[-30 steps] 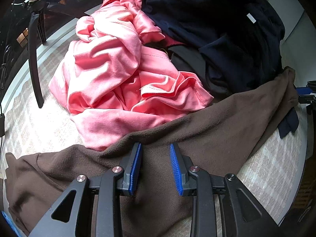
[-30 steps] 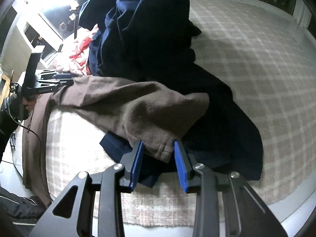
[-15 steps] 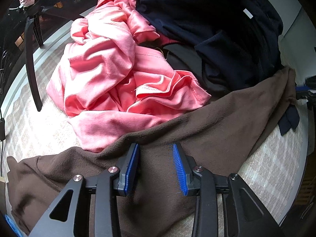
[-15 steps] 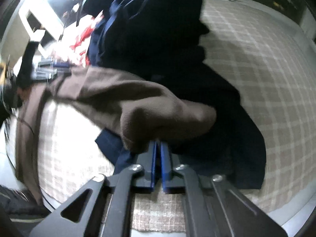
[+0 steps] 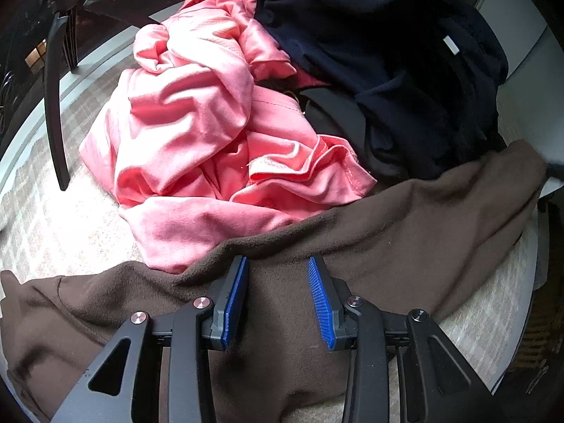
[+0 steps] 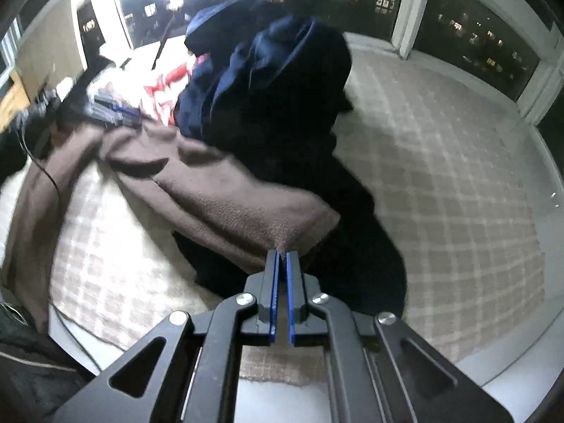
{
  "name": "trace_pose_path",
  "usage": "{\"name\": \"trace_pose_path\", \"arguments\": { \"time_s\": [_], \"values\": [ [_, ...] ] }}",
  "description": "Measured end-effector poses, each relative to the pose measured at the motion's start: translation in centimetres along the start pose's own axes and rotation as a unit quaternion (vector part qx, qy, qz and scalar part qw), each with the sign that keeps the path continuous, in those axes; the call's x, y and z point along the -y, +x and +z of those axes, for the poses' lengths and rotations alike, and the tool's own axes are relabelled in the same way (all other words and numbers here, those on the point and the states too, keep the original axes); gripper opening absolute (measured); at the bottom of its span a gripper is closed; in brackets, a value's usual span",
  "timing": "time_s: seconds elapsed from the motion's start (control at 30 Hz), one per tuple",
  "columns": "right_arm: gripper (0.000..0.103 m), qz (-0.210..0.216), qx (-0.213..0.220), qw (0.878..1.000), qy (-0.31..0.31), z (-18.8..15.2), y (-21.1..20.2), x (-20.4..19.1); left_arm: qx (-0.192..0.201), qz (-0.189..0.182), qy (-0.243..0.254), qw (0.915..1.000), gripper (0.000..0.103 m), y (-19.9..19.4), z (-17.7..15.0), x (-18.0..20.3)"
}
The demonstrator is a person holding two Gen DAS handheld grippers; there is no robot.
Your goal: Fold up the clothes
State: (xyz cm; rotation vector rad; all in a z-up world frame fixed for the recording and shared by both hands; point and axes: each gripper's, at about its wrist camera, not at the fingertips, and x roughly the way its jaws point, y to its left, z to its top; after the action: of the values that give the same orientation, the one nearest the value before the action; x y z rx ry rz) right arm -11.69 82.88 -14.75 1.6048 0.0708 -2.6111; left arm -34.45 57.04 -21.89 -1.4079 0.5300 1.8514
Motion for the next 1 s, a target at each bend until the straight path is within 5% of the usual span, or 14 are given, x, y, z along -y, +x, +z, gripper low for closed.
{"name": "trace_pose_path", "arguments": {
  "time_s": [0.17,0.27,0.4,0.5,0.6,0.67,0.77,0.87,1.0],
  "values": [
    [0.004,0.022,0.01,0.999,0.036,-1.4,-0.6,1.0,-0.003,0.001,0.003,1.0,0.03,0.2,0.2,-2.0],
    [0.004,0.025,-0.03,0.999,0.037,-2.3,1.4,0.7,-0.008,-0.005,0.01,0.9999,0.03,-0.5,-0.1,-1.6],
    [0.004,0.014,-0.038,0.999,0.018,-2.4,2.2,-0.4,-0.014,-0.039,0.069,0.9968,0.031,-1.3,-1.5,2.0],
    [0.004,0.027,-0.014,0.999,0.043,-1.6,0.8,0.5,-0.035,-0.021,0.109,0.9932,0.032,-0.7,-2.8,3.1],
    [0.004,0.022,-0.039,0.999,0.022,-2.2,1.6,-0.1,-0.037,-0.028,0.084,0.9954,0.03,-0.3,-2.7,1.4],
    [0.004,0.015,-0.064,0.998,0.006,-2.9,2.8,-0.8,-0.036,-0.008,0.068,0.997,0.018,-0.4,-2.2,0.5],
    [0.005,0.016,-0.09,0.996,0.002,-3.3,3.6,-0.8,-0.027,-0.028,0.044,0.9983,0.021,-1.9,-2.1,-0.5],
    [0.009,0.028,-0.075,0.996,0.025,-2.7,1.9,0.2,-0.019,-0.032,0.047,0.9982,0.03,-3.2,-2.6,0.2],
    [0.038,0.044,-0.013,0.996,0.083,-0.7,0.0,3.1,-0.011,-0.054,0.061,0.9966,0.031,-4.0,-3.0,2.4]
  ]
}}
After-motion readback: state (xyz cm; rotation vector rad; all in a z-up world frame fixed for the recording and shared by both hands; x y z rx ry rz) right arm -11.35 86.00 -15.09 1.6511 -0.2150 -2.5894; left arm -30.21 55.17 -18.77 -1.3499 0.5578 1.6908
